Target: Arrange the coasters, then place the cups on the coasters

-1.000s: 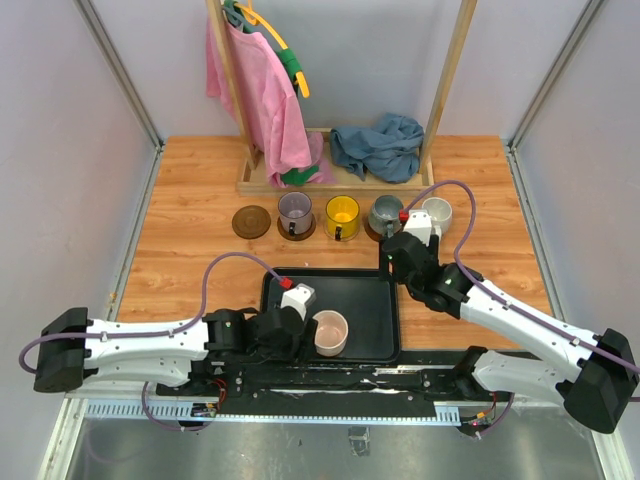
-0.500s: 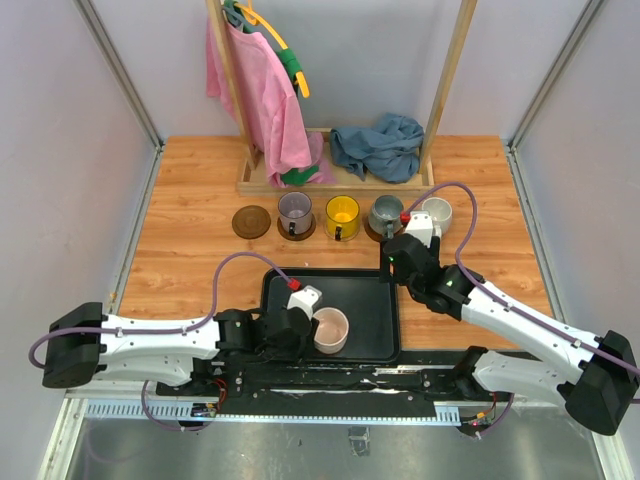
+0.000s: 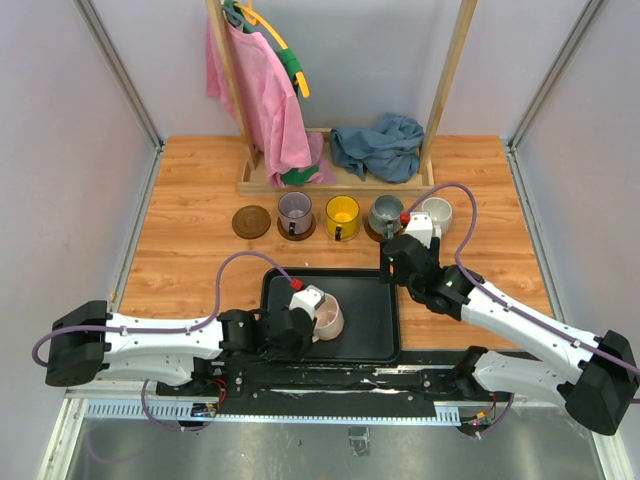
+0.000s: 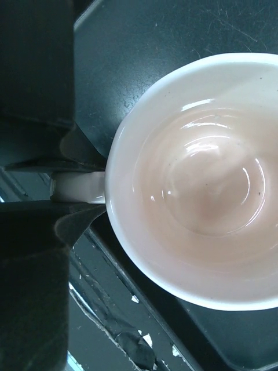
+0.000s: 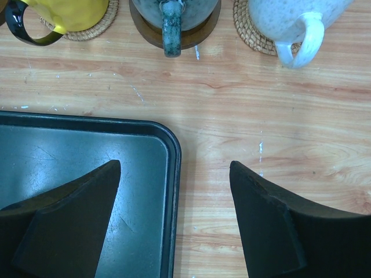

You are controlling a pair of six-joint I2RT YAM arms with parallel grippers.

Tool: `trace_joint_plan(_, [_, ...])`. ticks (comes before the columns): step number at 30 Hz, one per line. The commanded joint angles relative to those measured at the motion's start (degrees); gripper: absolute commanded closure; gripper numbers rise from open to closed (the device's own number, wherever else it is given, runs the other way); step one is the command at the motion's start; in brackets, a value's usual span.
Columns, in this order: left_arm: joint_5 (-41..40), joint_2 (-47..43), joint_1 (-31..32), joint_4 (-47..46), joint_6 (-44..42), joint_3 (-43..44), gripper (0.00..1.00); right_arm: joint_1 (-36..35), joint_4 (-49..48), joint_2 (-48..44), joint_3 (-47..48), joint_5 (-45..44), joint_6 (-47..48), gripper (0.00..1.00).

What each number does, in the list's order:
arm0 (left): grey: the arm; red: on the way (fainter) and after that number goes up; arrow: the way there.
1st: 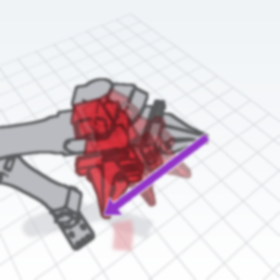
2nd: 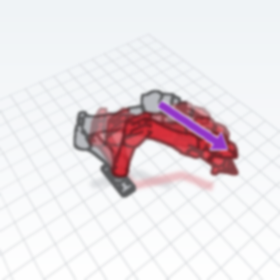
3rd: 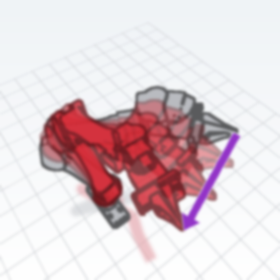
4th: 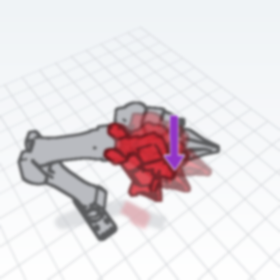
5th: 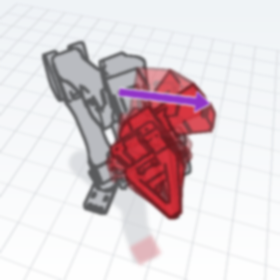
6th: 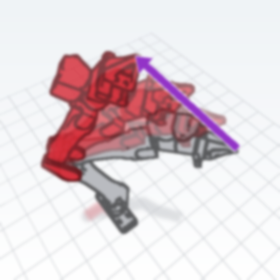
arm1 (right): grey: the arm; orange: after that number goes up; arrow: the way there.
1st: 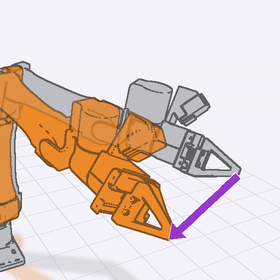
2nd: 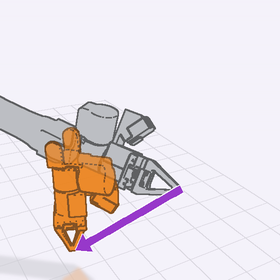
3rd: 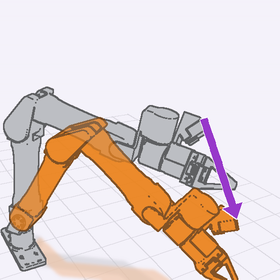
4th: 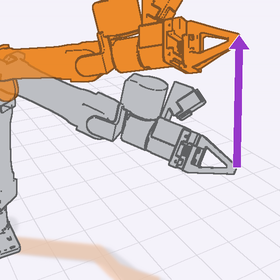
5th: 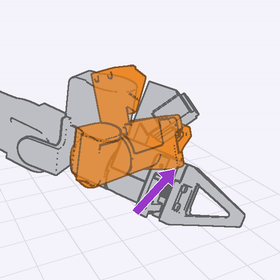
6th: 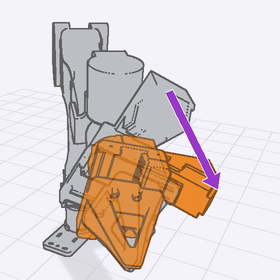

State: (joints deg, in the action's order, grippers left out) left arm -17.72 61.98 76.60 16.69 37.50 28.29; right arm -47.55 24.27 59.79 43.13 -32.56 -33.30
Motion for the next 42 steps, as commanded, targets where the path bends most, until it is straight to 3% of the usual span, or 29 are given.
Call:
trace_joint_plan(1, [-4.3,-1.8,0.3,1.2,0.2,2.6,1.0,0.6,-0.3,-0.4,-0.9,-0.2,-1.2,0.23])
trace_joint_plan(10, [-14.8,-5.3,1.1,9.8,2.8,8.0,0.99,0.7,-1.0,-0.5,-1.6,-0.2,-1.0,0.23])
trace_joint_plan(20, [-30.4,-8.0,-0.6,23.1,11.7,12.2,0.99,0.6,-3.0,-2.0,-4.1,0.3,0.4,0.23])
trace_joint_plan(31, [-23.0,-14.9,-25.1,12.1,-4.7,8.1,1.0,0.6,-4.0,-2.2,-4.8,-0.1,1.3,0.23])
trace_joint_plan(42, [-4.8,1.4,-49.8,0.0,-18.5,15.0,0.99,0.7,-4.5,-3.3,-4.9,-0.4,2.3,0.23])
